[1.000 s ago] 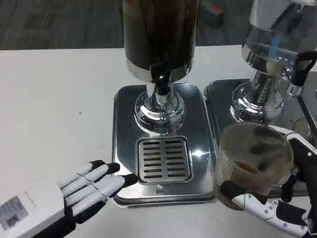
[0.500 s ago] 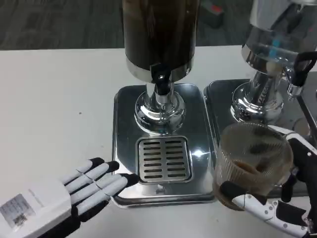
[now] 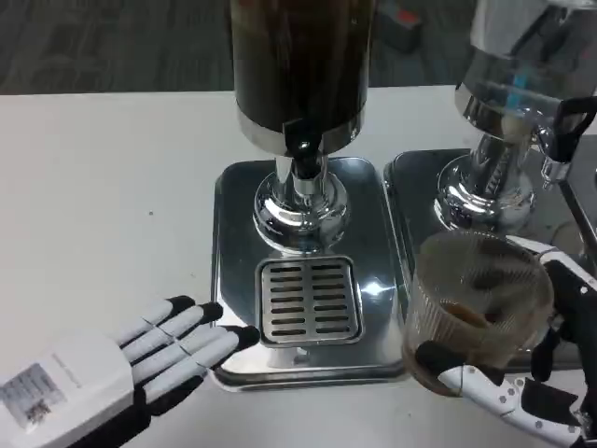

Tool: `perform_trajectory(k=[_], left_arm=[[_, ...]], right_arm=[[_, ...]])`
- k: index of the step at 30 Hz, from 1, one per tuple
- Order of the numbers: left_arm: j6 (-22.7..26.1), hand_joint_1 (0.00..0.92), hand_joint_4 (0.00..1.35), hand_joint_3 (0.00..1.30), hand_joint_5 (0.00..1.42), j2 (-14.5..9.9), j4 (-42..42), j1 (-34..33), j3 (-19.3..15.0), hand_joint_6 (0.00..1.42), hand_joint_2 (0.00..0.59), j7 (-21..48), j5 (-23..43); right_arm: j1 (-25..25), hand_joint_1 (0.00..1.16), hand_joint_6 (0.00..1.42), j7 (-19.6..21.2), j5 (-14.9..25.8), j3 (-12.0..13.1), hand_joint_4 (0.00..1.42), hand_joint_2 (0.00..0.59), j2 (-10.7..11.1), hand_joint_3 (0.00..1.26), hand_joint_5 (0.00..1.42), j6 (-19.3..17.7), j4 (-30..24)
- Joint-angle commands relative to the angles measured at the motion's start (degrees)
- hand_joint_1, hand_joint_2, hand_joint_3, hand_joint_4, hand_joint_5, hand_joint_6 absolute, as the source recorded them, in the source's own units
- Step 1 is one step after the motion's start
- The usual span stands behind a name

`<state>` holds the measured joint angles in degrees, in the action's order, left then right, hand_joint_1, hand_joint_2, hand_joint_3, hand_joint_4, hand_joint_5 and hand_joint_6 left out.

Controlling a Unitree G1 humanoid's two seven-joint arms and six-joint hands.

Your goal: Grasp the cup under the faucet to collect the drink, then remove the cup.

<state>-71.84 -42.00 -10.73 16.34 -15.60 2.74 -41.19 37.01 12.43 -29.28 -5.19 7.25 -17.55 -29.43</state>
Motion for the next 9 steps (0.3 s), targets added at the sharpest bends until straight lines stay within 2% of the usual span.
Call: perform_trajectory(k=[1, 9], left_arm=[[0.82, 0.000, 0.00, 0.00, 0.00, -1.25, -0.12, 0.65, 0.90, 0.00, 0.068, -1.15, 0.07], [2.05, 0.000, 0.00, 0.00, 0.00, -1.99, -0.49, 1.22, 1.38, 0.00, 0.070, -1.79, 0.66]], right_arm=[[-0.20, 0.73, 1.23, 0.25, 1.03, 0.19, 0.64, 0.219, -0.41, 0.49, 0.86, -2.20, -1.16], [-0.59, 0.73, 1.25, 0.02, 1.15, 0.22, 0.64, 0.219, -0.32, 0.50, 0.87, -2.10, -0.94]])
